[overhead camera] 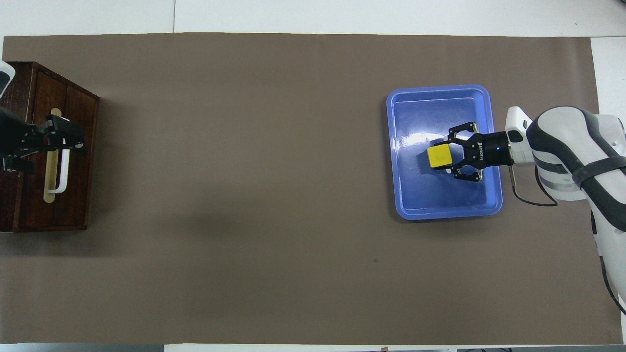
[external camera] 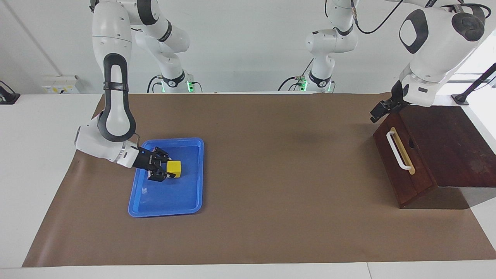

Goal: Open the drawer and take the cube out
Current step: 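Lower the cube into the tray and open the right gripper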

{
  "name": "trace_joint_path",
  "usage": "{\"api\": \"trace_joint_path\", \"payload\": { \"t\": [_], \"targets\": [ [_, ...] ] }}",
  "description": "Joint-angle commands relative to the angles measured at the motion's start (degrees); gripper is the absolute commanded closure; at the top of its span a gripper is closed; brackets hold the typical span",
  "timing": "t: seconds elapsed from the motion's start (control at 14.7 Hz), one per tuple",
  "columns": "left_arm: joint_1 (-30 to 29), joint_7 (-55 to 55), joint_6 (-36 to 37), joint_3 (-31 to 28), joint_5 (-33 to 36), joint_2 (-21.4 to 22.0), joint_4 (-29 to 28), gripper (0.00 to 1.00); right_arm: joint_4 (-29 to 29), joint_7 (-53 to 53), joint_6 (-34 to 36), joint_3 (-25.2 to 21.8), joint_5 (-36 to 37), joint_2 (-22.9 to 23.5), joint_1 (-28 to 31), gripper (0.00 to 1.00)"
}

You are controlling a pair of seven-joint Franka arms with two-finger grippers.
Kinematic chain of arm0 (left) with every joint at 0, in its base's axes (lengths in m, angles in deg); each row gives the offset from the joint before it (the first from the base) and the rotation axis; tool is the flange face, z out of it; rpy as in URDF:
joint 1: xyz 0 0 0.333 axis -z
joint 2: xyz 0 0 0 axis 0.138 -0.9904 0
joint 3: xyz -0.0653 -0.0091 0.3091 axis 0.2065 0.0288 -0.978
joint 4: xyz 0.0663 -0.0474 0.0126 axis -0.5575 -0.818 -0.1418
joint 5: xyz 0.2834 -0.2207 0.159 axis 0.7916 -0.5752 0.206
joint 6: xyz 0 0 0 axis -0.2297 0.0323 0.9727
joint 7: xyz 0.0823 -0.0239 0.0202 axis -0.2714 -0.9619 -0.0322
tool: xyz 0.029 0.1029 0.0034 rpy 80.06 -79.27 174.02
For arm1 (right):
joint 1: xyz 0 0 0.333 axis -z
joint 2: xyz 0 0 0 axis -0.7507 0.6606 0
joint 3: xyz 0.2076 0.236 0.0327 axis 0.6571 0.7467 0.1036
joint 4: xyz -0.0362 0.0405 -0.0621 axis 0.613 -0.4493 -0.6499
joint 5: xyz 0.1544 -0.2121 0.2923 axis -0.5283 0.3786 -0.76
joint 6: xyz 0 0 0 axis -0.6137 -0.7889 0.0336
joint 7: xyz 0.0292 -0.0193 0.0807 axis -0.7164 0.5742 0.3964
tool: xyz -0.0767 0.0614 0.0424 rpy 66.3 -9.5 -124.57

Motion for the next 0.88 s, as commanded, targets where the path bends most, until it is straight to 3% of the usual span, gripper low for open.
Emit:
{"api": "trace_joint_path", "payload": {
  "t": [0.0,0.07,0.14,0.2,0.82],
  "targets": [
    [0.9,-7.9,2.0,-0.5,-1.3,-1.3,2.0,0.00,-3.1,-2.3,-0.8,0.6,-0.2,-1.7,1.6,1.00],
    [2.0,-8.8,2.7,-0.7,-1.2,-1.0,2.0,0.00,-3.0,-2.4,-0.9,0.6,-0.3,-1.8,1.6,1.00],
    [1.9,-9.0,2.8,-0.7,-1.2,-0.9,2.2,0.00,-2.9,-2.4,-0.9,0.6,-0.4,-1.8,1.7,0.57],
    [1.9,-9.2,2.9,-0.7,-1.2,-0.7,2.2,0.00,-2.9,-2.4,-0.7,0.6,-0.3,-1.8,1.7,0.01],
    [2.3,-12.2,2.8,-0.5,-1.0,1.7,1.5,0.00,0.5,2.0,3.8,0.7,-0.3,-1.9,1.6,0.00]
  ]
}}
